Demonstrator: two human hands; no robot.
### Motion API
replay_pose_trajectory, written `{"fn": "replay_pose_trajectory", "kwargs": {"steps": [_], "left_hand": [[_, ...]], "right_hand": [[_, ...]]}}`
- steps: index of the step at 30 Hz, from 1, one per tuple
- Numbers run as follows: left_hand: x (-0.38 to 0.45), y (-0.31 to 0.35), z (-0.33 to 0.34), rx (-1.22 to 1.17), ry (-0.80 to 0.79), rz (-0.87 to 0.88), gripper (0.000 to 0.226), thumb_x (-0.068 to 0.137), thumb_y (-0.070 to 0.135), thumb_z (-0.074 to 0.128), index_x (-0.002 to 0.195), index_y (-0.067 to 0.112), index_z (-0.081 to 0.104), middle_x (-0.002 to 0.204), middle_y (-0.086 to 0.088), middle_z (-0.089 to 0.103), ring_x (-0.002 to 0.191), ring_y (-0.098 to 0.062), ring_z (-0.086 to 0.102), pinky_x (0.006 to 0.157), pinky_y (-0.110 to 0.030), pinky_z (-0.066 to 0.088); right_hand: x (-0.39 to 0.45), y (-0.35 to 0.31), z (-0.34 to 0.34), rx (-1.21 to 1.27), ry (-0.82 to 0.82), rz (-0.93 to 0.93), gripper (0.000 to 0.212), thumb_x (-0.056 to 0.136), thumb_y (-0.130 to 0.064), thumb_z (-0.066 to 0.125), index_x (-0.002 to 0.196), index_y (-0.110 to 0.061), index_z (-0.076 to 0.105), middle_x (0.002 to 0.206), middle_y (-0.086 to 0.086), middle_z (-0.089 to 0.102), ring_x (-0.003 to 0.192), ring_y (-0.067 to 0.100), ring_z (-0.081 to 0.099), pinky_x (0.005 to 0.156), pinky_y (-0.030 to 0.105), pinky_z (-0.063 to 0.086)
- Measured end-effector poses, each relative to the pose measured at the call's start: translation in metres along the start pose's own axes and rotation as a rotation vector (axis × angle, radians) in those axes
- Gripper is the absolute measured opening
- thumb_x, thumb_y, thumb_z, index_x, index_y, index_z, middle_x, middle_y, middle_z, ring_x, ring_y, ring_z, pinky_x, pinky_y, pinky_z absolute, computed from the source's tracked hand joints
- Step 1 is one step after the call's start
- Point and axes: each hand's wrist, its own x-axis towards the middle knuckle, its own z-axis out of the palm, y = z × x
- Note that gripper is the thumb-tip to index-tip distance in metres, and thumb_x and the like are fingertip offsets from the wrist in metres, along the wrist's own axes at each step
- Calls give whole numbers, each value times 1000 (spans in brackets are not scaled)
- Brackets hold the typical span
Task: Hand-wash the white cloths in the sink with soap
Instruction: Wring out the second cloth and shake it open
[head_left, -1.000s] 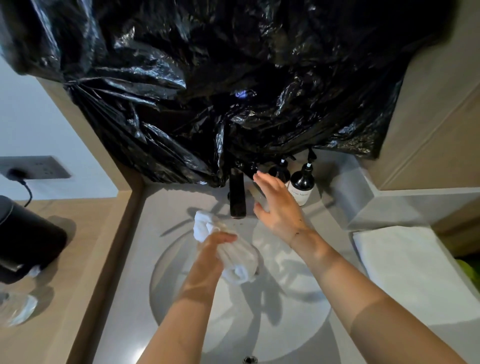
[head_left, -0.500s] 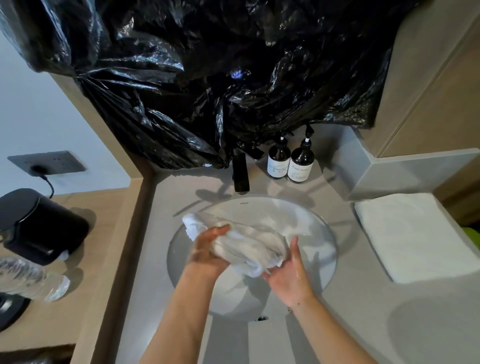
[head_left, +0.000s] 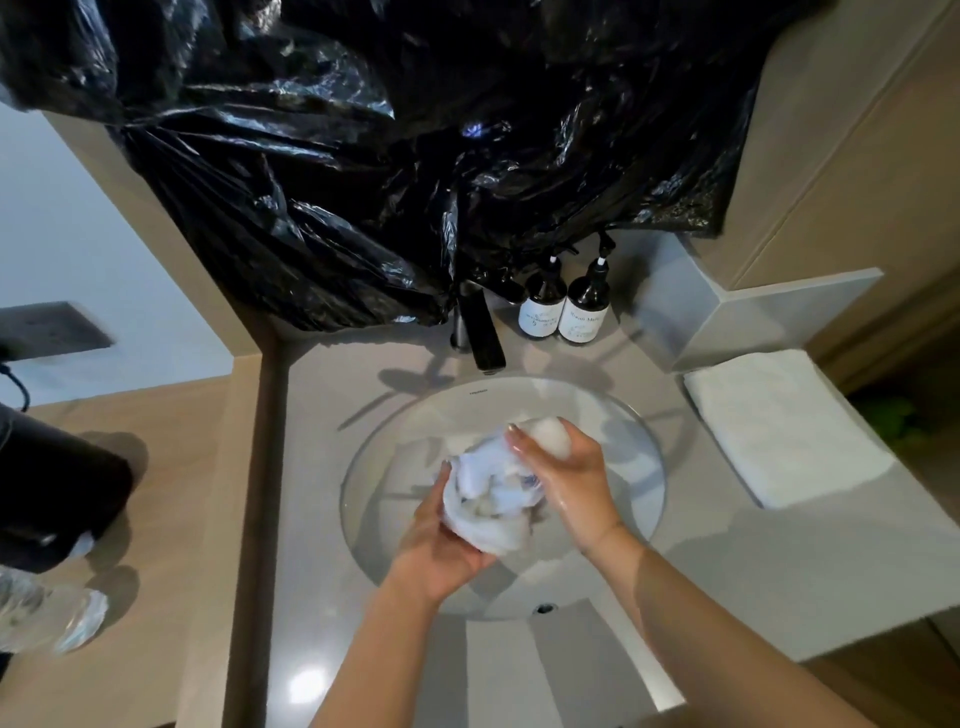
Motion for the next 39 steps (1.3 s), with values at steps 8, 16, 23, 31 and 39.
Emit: {"fn": "replay_pose_trajectory", "kwargs": {"steps": [8, 16, 23, 31, 39], "left_hand": [[-6, 1, 7, 281, 93, 43, 24, 94, 15, 59, 114, 2, 60, 90, -12, 69, 68, -17, 67, 61, -26, 57], [-8, 22, 1, 593, 243, 269, 33, 82, -1, 63, 115, -1, 64, 92, -15, 70, 76, -24, 70, 60, -29, 57], [1, 26, 3, 595, 365, 335, 26, 88, 6, 62, 114, 1, 63, 105, -22, 68, 91, -31, 67, 70, -36, 57], [-3, 40, -6, 521, 388, 454, 24, 99, 17, 47, 108, 7, 67, 76, -14, 73, 60, -22, 65, 56, -20, 46], [10, 31, -39, 361, 706, 368, 6, 98, 8, 51, 103, 9, 56, 73, -4, 58, 63, -15, 54, 41, -18, 47]], "right_hand": [[10, -34, -15, -143, 105, -34, 30, 84, -43, 70, 84, -14, 71, 74, -4, 71, 67, 4, 66, 57, 7, 44], [59, -38, -58, -42, 129, 180, 42, 77, -54, 73, 96, -17, 73, 95, 9, 74, 91, 28, 70, 91, 42, 54], [74, -39, -73, -42, -93, 303, 68, 63, -65, 78, 106, -14, 70, 97, 10, 75, 91, 29, 72, 87, 43, 56], [77, -38, -98, -269, -434, 309, 49, 69, -13, 85, 114, -7, 64, 103, 12, 74, 99, 29, 70, 88, 36, 55], [101, -39, -101, -730, -100, 55, 54, 74, -55, 73, 90, -4, 66, 94, 15, 72, 92, 33, 66, 82, 39, 51]]}}
